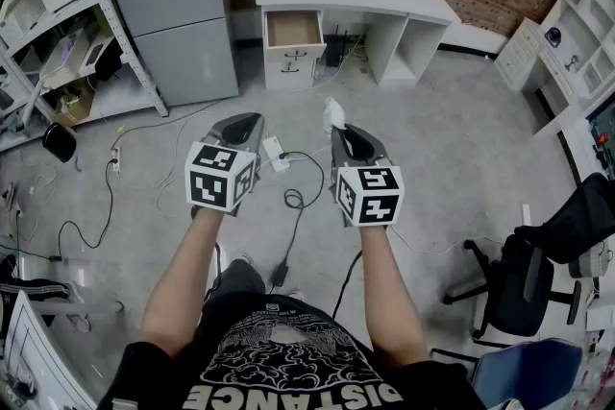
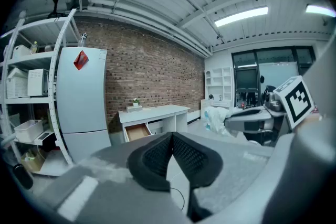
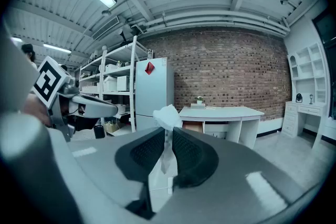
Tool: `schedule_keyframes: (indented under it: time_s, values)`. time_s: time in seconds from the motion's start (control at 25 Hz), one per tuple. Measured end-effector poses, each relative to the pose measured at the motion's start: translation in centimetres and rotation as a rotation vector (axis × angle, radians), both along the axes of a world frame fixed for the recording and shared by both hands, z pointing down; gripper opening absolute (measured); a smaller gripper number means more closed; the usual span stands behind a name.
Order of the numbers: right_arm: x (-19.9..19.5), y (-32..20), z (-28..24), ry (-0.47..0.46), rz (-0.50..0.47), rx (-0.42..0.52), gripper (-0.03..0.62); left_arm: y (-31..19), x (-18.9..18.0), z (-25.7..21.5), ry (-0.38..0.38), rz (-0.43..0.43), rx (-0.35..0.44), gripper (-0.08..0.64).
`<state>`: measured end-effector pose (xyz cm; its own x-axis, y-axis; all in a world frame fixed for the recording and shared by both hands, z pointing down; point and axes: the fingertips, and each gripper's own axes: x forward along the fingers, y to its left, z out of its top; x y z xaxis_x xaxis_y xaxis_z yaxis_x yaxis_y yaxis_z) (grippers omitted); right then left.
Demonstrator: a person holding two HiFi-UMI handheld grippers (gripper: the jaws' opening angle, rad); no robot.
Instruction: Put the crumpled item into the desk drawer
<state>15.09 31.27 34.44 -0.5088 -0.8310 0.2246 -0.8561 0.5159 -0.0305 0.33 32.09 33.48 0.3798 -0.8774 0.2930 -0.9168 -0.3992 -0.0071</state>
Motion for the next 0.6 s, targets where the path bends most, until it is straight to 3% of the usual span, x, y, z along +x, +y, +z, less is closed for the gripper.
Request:
schedule_keyframes:
  time_s: [0.6]
  values:
    - [-1.8,-6.0,1.7,0.028,0.018,-0.024,0.054,-7.0,-1.0,2.4,0.033,0.044,-0.038,-0.002]
